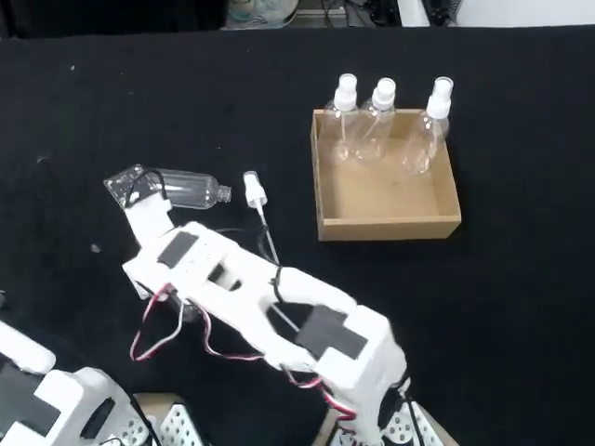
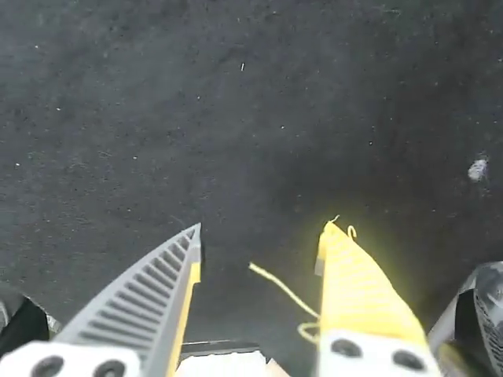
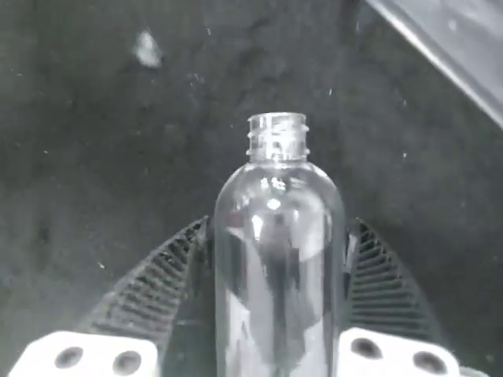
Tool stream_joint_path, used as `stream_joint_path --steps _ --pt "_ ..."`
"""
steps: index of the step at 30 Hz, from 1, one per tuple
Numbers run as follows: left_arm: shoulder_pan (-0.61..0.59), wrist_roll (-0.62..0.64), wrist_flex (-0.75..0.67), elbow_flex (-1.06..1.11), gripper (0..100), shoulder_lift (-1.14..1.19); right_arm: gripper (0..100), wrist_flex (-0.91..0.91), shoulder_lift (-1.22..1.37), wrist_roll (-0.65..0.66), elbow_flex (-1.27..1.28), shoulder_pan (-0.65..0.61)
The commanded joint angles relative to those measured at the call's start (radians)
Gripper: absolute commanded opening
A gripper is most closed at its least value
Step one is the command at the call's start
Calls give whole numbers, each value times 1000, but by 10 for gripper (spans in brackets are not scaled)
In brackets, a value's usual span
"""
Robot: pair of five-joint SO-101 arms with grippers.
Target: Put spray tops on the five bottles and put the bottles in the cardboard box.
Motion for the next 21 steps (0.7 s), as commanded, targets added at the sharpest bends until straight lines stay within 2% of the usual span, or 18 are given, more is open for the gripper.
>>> stream_joint_path --steps 1,3,6,8,14,17,21 --pt "-10 -11 5 -5 236 -46 226 106 24 2 -107 37" --pt "-10 -12 5 -5 236 -46 164 181 39 49 -143 37" --pt "-5 -14 5 -5 236 -46 5 267 27 160 -189 54" --pt "-1 -28 6 -4 236 -46 35 327 -15 192 -211 87" --pt "2 -32 6 -4 236 -46 11 488 -262 236 -177 195" --pt "24 -34 6 -4 236 -46 11 551 -437 267 -87 199" --pt "97 -34 35 8 236 -46 11 542 -668 338 111 210"
